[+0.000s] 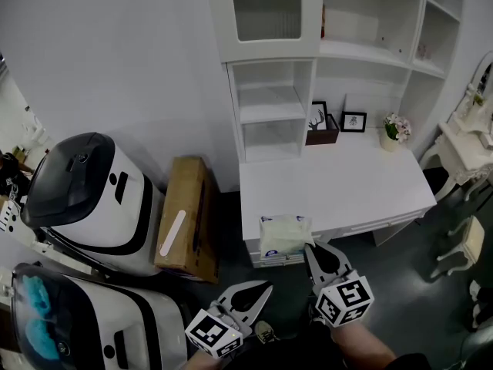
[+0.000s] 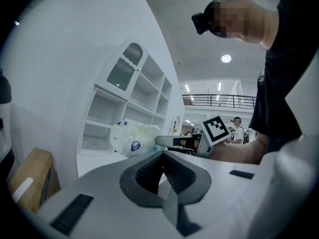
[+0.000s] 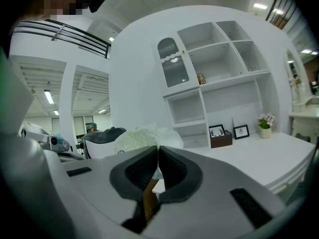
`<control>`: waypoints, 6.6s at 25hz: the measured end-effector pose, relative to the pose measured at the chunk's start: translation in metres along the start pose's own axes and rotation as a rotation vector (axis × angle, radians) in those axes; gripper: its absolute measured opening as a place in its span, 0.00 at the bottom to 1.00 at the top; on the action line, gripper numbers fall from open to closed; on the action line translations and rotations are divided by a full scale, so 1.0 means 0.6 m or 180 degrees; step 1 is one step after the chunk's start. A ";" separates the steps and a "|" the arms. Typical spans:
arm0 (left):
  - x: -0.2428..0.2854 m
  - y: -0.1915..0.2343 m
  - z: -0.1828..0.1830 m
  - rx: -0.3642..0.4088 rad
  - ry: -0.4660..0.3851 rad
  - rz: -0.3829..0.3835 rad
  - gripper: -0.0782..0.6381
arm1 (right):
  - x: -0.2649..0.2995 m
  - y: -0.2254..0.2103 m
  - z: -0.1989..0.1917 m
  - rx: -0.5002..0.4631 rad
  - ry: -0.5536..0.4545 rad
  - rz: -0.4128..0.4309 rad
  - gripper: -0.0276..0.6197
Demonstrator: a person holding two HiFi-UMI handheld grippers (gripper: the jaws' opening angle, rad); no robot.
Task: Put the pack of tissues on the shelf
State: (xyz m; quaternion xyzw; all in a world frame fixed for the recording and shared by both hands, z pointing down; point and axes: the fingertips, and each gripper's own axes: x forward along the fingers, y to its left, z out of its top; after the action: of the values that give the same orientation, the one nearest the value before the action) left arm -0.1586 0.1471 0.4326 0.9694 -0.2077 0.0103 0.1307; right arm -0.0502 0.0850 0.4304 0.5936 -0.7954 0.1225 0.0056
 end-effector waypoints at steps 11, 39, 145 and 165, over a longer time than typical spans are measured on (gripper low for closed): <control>-0.002 -0.008 0.000 0.0006 0.0004 -0.0079 0.12 | -0.003 -0.001 0.009 0.0011 -0.0068 -0.0034 0.06; 0.163 -0.017 0.032 -0.0009 -0.0049 0.0328 0.12 | 0.041 -0.165 0.055 0.0016 0.0014 0.0332 0.06; 0.437 0.124 0.106 0.0156 -0.0093 0.0692 0.12 | 0.240 -0.409 0.144 0.0100 -0.0085 0.0631 0.06; 0.414 0.280 0.126 0.0001 -0.0122 0.0544 0.12 | 0.386 -0.383 0.169 0.0026 -0.0058 0.0396 0.05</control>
State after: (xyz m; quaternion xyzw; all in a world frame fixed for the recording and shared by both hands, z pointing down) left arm -0.0021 -0.1195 0.4197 0.9481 -0.2922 0.0029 0.1252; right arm 0.1124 -0.2146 0.4109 0.5440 -0.8303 0.1205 -0.0118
